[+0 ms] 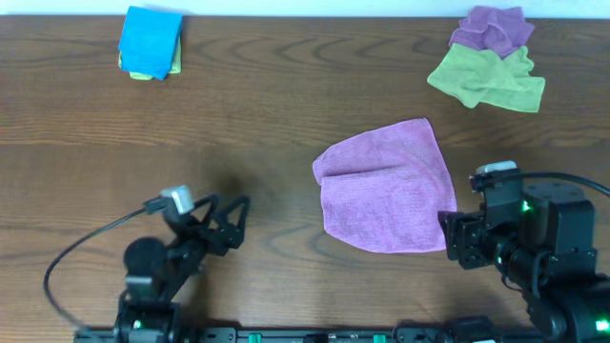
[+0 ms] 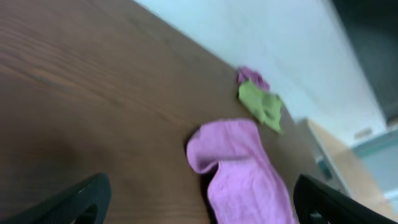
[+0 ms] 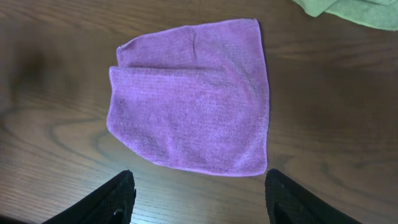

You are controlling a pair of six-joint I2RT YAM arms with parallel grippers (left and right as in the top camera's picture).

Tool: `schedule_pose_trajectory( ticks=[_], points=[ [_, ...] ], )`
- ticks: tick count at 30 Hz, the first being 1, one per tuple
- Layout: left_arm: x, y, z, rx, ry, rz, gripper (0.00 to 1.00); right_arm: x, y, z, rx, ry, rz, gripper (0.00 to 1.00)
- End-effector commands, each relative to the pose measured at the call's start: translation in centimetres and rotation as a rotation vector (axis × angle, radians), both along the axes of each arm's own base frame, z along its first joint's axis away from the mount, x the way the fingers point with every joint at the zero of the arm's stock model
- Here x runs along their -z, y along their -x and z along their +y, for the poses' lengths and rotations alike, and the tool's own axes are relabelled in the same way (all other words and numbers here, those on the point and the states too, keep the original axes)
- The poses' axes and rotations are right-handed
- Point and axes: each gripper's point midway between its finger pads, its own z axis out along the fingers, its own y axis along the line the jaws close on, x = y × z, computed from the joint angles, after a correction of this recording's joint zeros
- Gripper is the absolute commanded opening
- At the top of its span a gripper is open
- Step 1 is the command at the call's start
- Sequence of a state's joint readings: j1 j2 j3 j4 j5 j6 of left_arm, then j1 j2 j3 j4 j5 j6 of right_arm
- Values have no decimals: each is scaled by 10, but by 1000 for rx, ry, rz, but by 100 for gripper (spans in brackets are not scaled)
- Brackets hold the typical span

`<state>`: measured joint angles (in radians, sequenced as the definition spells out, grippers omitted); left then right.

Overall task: Fold the cloth
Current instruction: 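Reach the left gripper to the cloth's left corner and grasp it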

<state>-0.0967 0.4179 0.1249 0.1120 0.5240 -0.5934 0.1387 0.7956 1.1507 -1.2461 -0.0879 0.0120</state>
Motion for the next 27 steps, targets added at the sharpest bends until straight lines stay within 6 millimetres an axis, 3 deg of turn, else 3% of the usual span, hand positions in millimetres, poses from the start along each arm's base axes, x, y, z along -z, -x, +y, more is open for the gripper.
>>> schedule_pose_trajectory(
  ticks=[1,9,14,18,23,26,27],
  points=[
    [2,-12,-11,32,-101,9,95,2,2,-4,3,21,3,67],
    [-2,-58,-56,205,-307,45,94,4,4,-5,3,23,16,64],
    [8,-92,-92,322,-407,88,91,5,7,-5,10,19,28,61],
    [20,-105,-122,420,-498,113,88,8,12,-6,15,19,45,55],
    [38,-114,-151,452,-711,114,84,5,18,-23,114,63,23,53],
    [46,-121,-158,402,-797,109,73,1,21,-25,119,63,-2,47],
    [49,-123,-160,391,-813,105,63,0,23,-25,119,62,-6,43]
  ],
)
